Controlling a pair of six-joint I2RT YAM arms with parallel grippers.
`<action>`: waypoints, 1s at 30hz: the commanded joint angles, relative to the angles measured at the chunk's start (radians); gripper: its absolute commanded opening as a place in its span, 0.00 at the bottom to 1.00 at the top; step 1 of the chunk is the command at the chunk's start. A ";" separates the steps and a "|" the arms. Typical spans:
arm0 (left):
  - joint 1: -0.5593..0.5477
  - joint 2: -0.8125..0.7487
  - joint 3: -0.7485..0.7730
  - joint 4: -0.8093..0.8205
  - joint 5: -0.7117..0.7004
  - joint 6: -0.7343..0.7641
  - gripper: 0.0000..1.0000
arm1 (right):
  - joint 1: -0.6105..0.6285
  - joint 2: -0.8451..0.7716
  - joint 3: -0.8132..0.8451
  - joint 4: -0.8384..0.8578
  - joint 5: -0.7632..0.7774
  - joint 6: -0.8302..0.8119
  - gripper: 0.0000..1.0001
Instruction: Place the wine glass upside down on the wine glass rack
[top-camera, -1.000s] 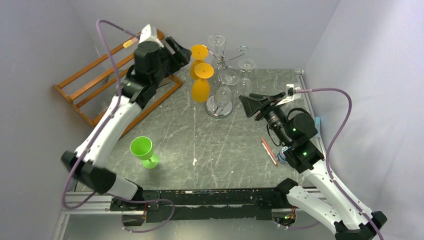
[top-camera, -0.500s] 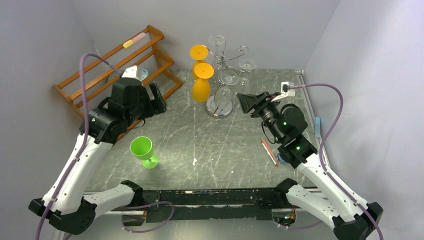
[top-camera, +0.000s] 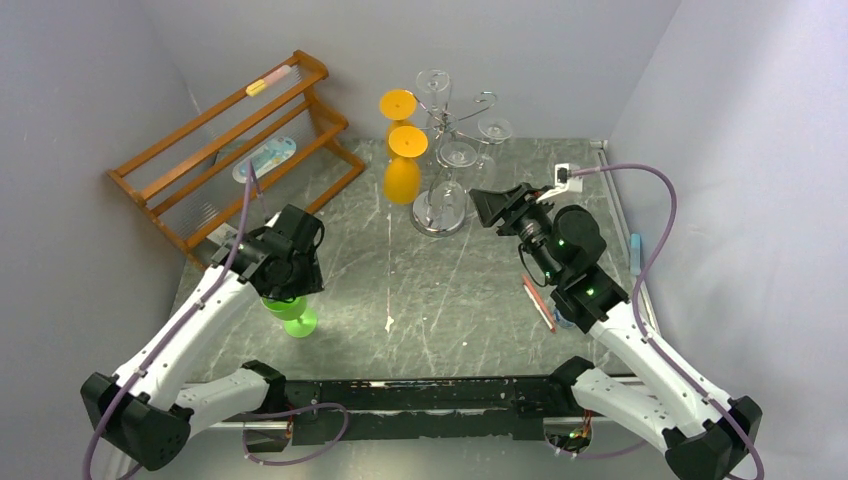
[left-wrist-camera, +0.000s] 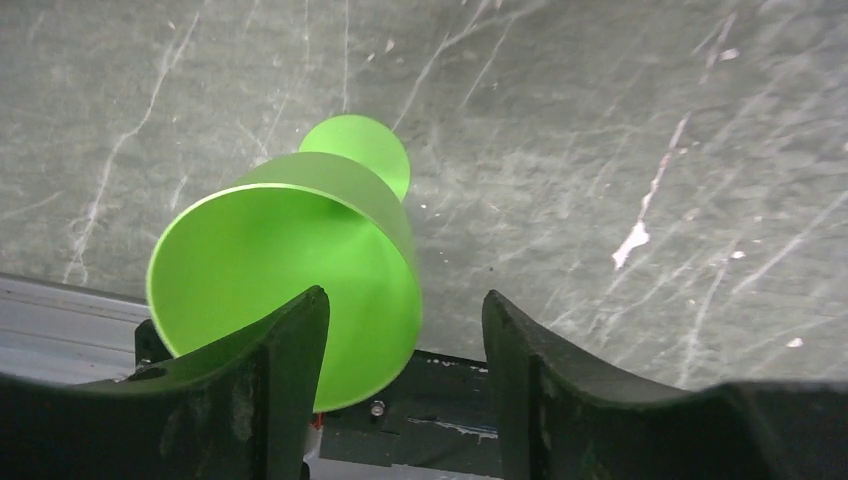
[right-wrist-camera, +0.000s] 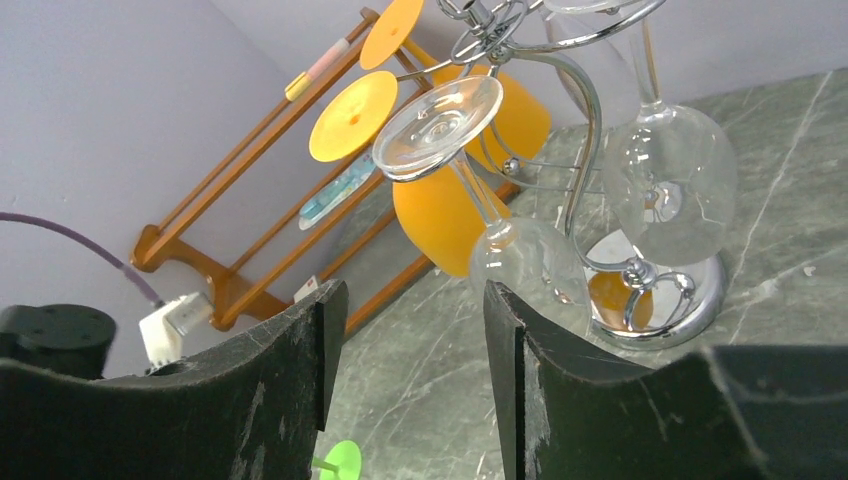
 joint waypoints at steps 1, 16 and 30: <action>-0.001 0.011 -0.085 0.073 0.009 -0.027 0.58 | -0.003 -0.018 -0.004 -0.019 0.028 -0.018 0.56; -0.002 0.096 0.007 0.282 0.278 0.111 0.05 | -0.004 -0.039 -0.006 -0.049 0.072 0.025 0.56; -0.180 0.023 -0.222 1.106 0.429 0.015 0.05 | -0.003 -0.025 -0.090 -0.302 0.021 0.489 0.58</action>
